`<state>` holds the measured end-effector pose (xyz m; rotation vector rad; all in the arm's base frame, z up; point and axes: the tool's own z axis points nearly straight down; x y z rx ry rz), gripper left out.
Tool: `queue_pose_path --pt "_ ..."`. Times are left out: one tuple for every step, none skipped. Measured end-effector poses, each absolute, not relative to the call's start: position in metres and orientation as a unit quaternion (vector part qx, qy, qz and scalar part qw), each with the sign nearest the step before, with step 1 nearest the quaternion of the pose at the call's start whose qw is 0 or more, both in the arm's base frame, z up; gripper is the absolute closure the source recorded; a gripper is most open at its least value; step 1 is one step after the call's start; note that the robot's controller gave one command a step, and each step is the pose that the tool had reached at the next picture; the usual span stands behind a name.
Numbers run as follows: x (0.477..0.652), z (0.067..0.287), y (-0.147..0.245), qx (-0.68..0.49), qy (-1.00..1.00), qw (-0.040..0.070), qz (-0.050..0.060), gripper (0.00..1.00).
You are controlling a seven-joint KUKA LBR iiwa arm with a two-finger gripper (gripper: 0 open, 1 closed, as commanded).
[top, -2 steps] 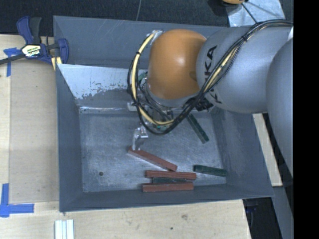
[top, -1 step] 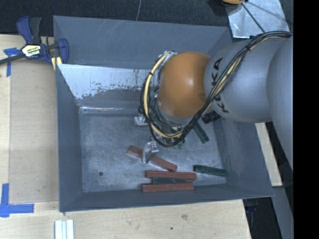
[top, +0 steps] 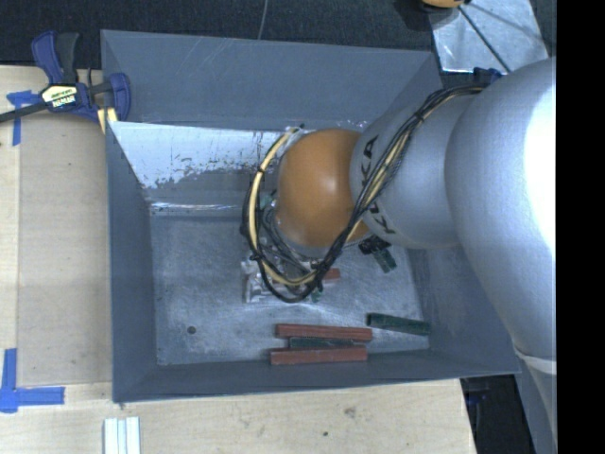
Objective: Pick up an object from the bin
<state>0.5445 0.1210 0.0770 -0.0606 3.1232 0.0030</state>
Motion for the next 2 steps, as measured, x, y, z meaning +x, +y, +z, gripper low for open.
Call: queue_pose_path --pt "0.545 0.077 0.121 -0.019 1.0 0.009 0.001 1.0" --pt "0.543 0.262 0.108 -0.043 0.999 0.006 0.001 1.0"
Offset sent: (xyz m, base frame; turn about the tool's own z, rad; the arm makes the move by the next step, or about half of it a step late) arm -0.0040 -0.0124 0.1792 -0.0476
